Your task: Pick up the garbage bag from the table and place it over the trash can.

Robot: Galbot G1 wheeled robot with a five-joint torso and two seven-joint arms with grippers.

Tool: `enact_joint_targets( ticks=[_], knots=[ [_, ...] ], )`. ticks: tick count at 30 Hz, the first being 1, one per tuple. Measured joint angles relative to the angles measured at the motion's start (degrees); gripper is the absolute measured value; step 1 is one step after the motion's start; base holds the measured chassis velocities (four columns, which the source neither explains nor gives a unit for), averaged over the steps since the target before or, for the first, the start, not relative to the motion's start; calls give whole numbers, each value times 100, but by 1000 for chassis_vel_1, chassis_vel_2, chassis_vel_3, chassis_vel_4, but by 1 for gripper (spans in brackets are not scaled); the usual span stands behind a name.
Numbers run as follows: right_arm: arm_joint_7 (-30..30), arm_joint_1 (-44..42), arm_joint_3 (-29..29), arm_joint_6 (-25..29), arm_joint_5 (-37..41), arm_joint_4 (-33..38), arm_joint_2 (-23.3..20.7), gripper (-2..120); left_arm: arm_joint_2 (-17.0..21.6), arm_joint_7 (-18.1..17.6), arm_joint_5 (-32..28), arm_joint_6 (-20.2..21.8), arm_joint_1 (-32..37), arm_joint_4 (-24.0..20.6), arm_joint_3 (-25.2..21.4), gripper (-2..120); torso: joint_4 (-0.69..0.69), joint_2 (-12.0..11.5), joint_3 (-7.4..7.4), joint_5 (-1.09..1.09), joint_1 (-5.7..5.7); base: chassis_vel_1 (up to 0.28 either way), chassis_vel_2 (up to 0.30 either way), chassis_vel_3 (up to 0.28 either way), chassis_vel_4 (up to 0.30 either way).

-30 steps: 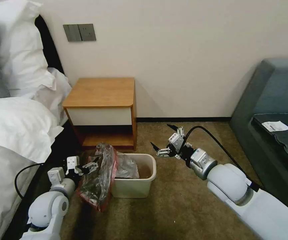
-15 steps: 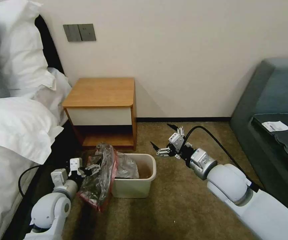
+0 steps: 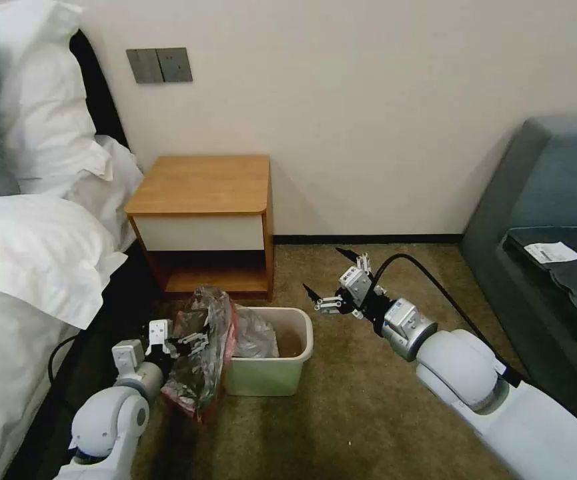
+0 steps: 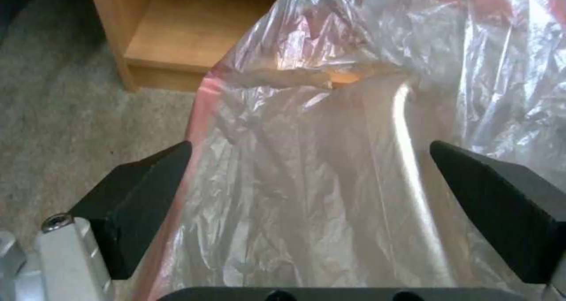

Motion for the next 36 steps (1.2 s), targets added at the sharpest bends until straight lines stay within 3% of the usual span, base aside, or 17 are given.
enact_joint_targets(
  ticks=[36],
  knots=[
    [-44,-190,87,220,-185,-28,35,100,-35,-19,-121,218,-144,212,45,97,0,0,0,0,0,0,0,0,0]
  ],
)
